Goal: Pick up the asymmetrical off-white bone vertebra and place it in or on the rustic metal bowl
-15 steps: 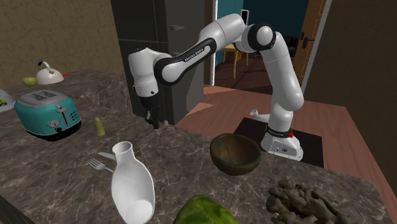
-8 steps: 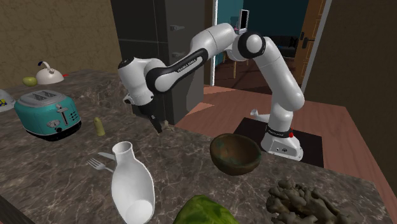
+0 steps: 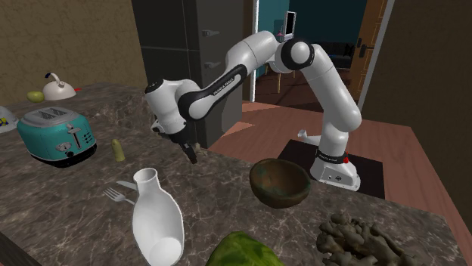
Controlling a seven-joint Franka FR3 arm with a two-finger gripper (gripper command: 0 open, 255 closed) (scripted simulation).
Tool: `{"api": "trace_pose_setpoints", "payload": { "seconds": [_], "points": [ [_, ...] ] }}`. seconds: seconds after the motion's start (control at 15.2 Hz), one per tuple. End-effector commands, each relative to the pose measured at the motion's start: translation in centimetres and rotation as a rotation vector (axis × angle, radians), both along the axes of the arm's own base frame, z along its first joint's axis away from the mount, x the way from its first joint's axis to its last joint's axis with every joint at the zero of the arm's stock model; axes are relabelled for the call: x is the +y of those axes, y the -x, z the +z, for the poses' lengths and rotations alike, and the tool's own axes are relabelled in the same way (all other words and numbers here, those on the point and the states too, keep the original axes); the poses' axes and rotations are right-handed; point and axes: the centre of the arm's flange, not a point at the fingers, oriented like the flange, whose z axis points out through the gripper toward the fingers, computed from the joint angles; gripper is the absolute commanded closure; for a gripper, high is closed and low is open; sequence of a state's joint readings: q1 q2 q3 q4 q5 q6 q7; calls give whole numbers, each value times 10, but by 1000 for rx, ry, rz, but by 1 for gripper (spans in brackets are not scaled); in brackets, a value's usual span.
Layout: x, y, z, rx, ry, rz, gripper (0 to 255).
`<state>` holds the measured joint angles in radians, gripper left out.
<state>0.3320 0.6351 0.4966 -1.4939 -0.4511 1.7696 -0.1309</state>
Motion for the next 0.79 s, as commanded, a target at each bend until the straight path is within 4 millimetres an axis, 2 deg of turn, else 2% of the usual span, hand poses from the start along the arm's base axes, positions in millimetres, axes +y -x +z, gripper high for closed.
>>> {"api": "trace_pose_setpoints", "payload": {
  "seconds": [0.0,0.33,0.4,0.73],
  "points": [
    [-1,0,-2,0,0,0,0],
    [-1,0,-2,0,0,0,0],
    [-1,0,-2,0,0,0,255],
    [0,0,-2,0,0,1,255]
  ]
}}
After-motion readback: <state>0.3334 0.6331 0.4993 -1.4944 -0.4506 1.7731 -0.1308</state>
